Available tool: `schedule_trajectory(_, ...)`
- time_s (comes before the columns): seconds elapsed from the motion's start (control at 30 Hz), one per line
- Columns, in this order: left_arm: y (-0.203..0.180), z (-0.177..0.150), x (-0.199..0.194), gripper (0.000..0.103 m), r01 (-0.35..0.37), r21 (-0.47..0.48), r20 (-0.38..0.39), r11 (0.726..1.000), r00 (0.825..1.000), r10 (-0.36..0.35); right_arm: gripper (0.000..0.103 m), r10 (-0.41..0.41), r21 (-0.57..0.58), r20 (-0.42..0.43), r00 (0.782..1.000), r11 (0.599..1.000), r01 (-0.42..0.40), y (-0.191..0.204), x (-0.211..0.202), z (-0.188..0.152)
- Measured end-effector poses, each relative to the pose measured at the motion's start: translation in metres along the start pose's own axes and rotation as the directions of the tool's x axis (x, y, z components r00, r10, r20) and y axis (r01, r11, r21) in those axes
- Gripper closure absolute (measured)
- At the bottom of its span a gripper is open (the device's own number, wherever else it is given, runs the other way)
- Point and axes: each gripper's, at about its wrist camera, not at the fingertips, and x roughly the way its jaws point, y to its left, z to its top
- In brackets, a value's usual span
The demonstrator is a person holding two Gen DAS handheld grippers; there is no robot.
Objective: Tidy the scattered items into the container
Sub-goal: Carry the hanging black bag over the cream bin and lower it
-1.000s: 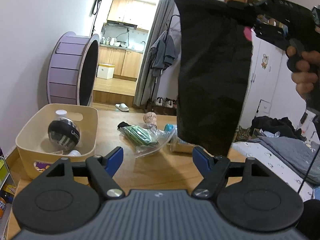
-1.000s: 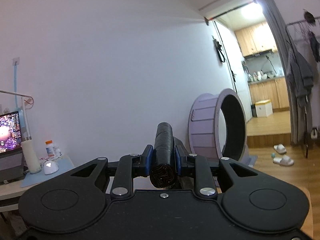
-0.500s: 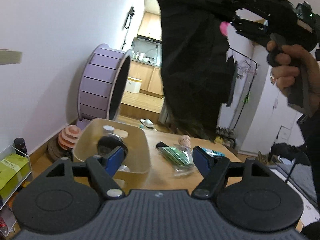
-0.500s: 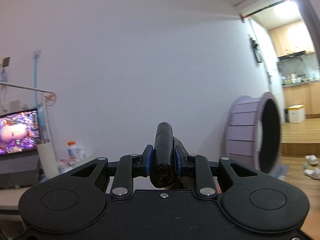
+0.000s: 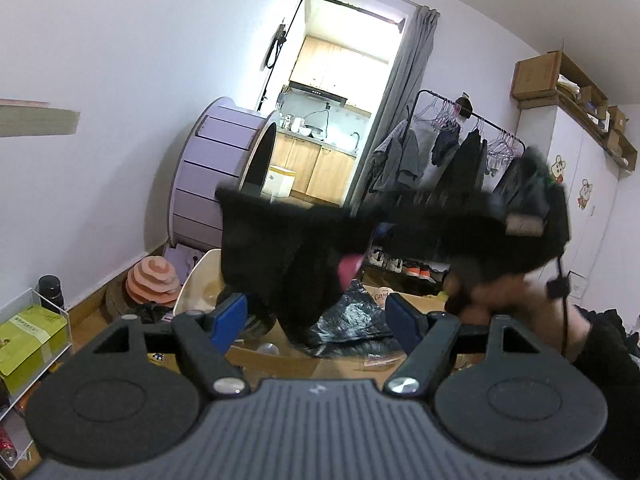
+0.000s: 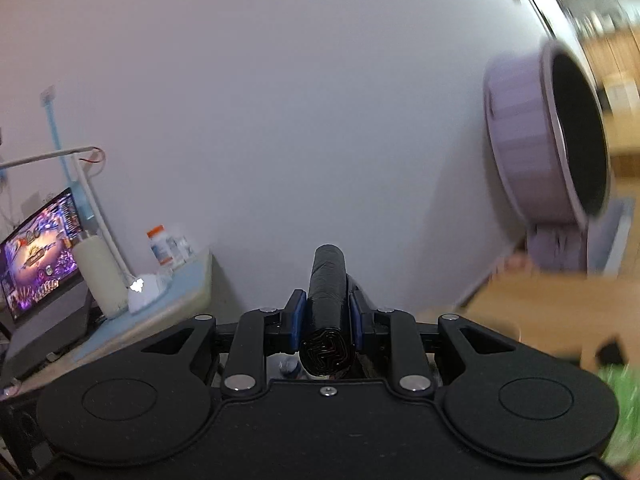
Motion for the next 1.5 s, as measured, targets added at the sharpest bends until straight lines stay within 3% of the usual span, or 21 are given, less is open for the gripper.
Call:
schedule_trajectory(0.2, -0.002, 0.0, -0.001, 0.028, 0.004, -0.001, -0.003, 1.0, 1.0, -0.004, 0.079, -0.097, 0.017, -0.143, 0.985, 0.995, 0.1, -0.012, 0.008, -0.035)
schedule_trajectory(0.3, -0.001, 0.0, 0.003, 0.028, 0.004, 0.005, -0.008, 1.0, 1.0, -0.004, 0.072, -0.154, -0.01, -0.173, 0.973, 0.988, 0.155, -0.005, 0.008, -0.047)
schedule_trajectory(0.37, 0.0, 0.0, 0.004, 0.028, 0.005, 0.007, -0.01, 1.0, 1.0, -0.005, 0.061, -0.14, -0.013, -0.145, 0.98, 0.99, 0.14, -0.001, -0.005, -0.042)
schedule_trajectory(0.43, 0.001, 0.0, 0.005, 0.028, 0.003, 0.003, -0.012, 1.0, 1.0, -0.003, 0.037, -0.152, -0.057, -0.092, 0.984, 0.987, 0.147, 0.011, -0.022, -0.036)
schedule_trajectory(0.53, 0.001, 0.0, 0.006, 0.028, 0.005, 0.001, -0.014, 1.0, 1.0, -0.005, 0.025, -0.183, -0.107, -0.025, 0.983, 0.978, 0.18, 0.022, -0.046, -0.024)
schedule_trajectory(0.63, 0.0, -0.001, 0.006, 0.028, 0.005, 0.005, -0.016, 1.0, 1.0, -0.005, 0.012, -0.249, -0.124, 0.002, 0.968, 0.961, 0.248, 0.022, -0.063, -0.017)
schedule_trajectory(0.77, 0.0, -0.001, 0.007, 0.028, 0.004, 0.004, -0.018, 1.0, 1.0, -0.004, 0.013, -0.306, -0.049, 0.001, 0.952, 0.951, 0.306, -0.003, -0.074, -0.02)
schedule_trajectory(0.87, 0.0, -0.001, 0.007, 0.028, 0.005, 0.004, -0.016, 1.0, 1.0, -0.005, 0.018, -0.374, -0.036, -0.028, 0.927, 0.927, 0.373, -0.021, -0.07, -0.027)
schedule_trajectory(0.97, 0.0, -0.002, 0.007, 0.028, 0.005, 0.002, -0.017, 1.0, 1.0, -0.005, 0.036, -0.409, -0.071, -0.091, 0.908, 0.912, 0.404, -0.03, -0.051, -0.033)
schedule_trajectory(1.03, 0.001, -0.002, 0.007, 0.028, 0.004, 0.001, -0.015, 1.0, 1.0, -0.004, 0.052, -0.39, -0.075, -0.124, 0.913, 0.921, 0.383, -0.033, -0.036, -0.034)
schedule_trajectory(1.1, 0.002, -0.003, 0.006, 0.028, 0.002, -0.003, -0.013, 1.0, 1.0, -0.003, 0.057, -0.348, -0.082, -0.131, 0.928, 0.937, 0.34, -0.03, -0.023, -0.032)
schedule_trajectory(1.37, 0.002, 0.0, 0.004, 0.028, -0.007, -0.028, 0.0, 1.0, 1.0, 0.007, 0.058, -0.213, -0.182, -0.207, 0.955, 0.967, 0.176, 0.011, 0.042, -0.024)
schedule_trajectory(1.5, 0.002, 0.0, 0.004, 0.028, -0.007, -0.029, 0.001, 1.0, 1.0, 0.007, 0.058, -0.193, -0.24, -0.32, 0.928, 0.964, 0.117, 0.023, 0.079, -0.028)
